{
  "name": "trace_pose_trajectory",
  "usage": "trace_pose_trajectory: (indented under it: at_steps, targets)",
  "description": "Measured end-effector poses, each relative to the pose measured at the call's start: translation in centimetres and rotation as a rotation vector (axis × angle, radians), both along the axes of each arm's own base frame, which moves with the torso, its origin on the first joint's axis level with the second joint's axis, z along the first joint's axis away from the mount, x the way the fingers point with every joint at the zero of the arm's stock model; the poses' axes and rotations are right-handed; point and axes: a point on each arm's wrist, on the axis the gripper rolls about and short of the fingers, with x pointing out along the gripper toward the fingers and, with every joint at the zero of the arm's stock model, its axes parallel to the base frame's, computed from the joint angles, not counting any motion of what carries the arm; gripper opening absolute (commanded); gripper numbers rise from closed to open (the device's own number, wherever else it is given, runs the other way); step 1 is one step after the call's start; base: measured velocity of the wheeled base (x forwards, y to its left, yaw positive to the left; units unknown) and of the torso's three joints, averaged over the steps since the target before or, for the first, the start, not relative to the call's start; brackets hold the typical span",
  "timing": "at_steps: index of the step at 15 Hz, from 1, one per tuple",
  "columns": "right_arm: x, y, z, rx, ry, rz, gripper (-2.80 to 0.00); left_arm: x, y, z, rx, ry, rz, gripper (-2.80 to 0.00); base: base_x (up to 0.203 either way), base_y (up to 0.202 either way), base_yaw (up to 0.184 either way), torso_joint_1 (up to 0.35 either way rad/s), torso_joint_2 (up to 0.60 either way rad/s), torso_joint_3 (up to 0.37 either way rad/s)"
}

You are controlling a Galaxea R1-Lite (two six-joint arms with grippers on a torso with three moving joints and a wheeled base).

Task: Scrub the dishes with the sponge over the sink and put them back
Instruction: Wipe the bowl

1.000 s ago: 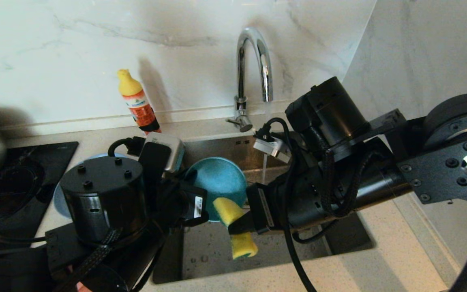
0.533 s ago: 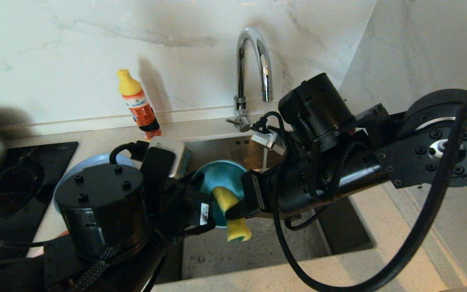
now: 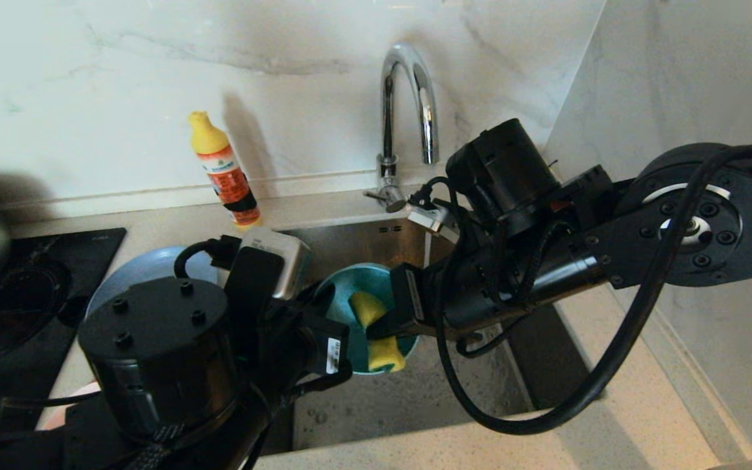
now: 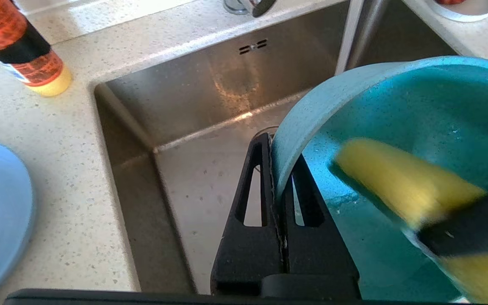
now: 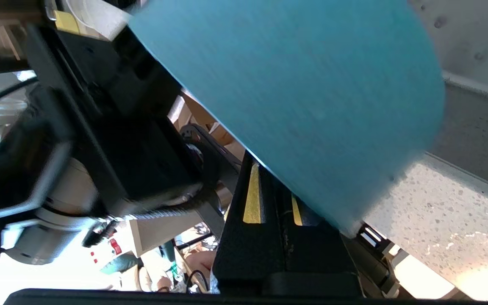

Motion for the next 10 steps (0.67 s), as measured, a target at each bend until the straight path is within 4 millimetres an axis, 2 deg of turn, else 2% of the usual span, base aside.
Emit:
trace_pose_trajectory:
  at_steps: [4, 10]
  targets:
    - [0.0, -0.2, 0.6, 0.014, -0.012, -0.008, -2.80, -0.1, -0.1, -0.4, 0.011, 0.009, -0.007, -2.80, 0.000, 0.000, 0.000, 0.000, 0.00, 0.000]
    - [-0.6, -1.5, 2.7, 0.017, -0.017, -0.023, -2.80, -0.2, -0.1, -0.5, 0.014, 0.013, -0.008, -2.80, 0.000, 0.000, 0.000, 0.000, 0.00, 0.000]
